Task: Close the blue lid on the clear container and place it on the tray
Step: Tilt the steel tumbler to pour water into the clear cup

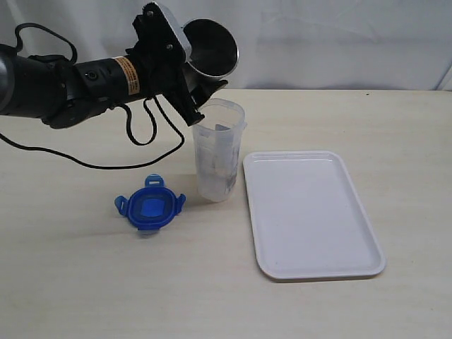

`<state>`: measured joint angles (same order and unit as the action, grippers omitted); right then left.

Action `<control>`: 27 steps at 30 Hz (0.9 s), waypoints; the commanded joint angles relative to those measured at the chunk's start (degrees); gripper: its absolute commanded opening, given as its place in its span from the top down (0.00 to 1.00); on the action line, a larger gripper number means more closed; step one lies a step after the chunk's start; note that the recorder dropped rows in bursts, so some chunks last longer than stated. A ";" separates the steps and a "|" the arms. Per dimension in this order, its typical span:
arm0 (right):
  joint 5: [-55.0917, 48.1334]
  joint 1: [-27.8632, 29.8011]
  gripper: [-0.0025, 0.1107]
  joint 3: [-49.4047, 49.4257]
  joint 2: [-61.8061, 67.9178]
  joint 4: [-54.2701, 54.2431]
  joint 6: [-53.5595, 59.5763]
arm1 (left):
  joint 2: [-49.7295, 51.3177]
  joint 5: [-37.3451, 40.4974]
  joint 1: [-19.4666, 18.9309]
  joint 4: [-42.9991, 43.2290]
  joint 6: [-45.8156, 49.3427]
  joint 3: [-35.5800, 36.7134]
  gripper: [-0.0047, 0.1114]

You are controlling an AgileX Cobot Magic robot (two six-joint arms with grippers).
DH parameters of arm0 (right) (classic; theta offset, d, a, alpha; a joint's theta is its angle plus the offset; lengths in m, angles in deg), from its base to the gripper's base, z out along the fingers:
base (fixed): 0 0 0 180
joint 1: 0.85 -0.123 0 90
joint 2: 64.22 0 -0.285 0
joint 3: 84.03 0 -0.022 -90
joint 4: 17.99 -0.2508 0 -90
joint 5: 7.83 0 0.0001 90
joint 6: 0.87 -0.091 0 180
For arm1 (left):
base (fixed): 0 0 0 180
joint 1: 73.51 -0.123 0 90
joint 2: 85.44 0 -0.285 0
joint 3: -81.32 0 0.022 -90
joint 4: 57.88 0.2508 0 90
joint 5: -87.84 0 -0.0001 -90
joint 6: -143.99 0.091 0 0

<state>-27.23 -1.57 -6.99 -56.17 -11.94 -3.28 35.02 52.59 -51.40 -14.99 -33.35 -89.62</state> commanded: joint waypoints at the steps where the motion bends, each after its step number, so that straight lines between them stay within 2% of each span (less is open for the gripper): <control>1: -0.20 -0.03 0.94 0.17 -0.26 0.02 -0.15 | -1.18 -4.77 0.32 -1.53 1.73 -1.24 0.96; 27: -0.20 -0.03 0.94 0.17 -0.26 0.02 -0.15 | -1.18 -4.99 -0.90 -1.63 5.36 -1.24 0.96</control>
<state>-27.23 -1.57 -6.99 -56.17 -11.94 -3.28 35.02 52.19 -52.13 -14.99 -28.87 -89.62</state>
